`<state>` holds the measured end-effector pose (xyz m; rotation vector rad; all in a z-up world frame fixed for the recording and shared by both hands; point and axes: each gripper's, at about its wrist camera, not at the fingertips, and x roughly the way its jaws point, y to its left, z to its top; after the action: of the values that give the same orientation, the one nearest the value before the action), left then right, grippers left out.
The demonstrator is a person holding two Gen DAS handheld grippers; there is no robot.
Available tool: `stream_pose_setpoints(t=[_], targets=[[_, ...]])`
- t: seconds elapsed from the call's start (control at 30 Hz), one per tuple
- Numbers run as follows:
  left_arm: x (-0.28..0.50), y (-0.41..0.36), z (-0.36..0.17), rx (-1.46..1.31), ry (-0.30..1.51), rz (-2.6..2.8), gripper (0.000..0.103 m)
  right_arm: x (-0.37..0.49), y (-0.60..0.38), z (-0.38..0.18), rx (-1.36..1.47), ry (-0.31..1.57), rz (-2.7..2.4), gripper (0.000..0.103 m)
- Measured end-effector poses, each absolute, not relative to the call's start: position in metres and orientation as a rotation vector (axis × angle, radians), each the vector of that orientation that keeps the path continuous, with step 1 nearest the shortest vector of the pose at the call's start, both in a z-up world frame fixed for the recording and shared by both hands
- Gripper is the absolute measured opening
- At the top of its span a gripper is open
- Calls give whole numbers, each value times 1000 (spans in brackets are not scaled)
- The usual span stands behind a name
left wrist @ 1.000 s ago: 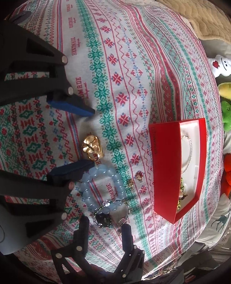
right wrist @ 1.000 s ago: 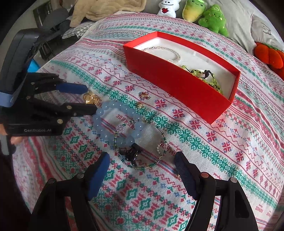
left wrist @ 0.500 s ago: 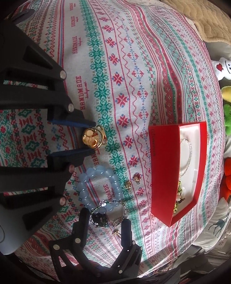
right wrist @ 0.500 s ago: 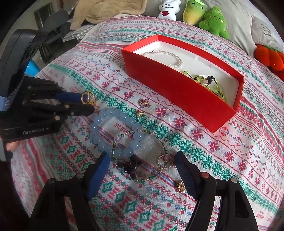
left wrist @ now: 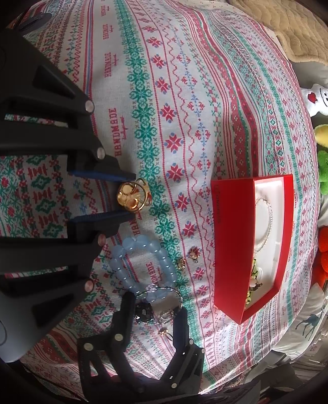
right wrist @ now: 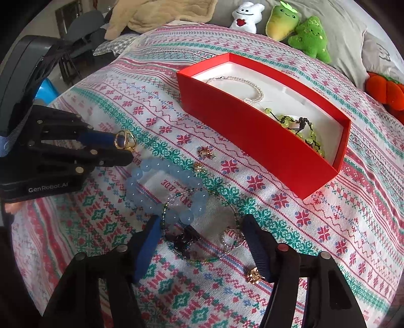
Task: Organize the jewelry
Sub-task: 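Grasp the thin beaded bracelet with black bead using the right gripper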
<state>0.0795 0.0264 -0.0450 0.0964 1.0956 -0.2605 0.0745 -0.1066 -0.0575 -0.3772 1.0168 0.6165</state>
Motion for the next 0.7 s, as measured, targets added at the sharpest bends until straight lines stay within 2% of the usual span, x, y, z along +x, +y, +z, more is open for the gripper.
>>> stream_pose_setpoints(t=[0.17,0.7], targets=[[80,27,-44,92,1098,-260,25,80,-110,-56,-362,1019,617,59],[79,32,-32,59,1075,-262,25,73,-119,-34,-320,977,590,59]])
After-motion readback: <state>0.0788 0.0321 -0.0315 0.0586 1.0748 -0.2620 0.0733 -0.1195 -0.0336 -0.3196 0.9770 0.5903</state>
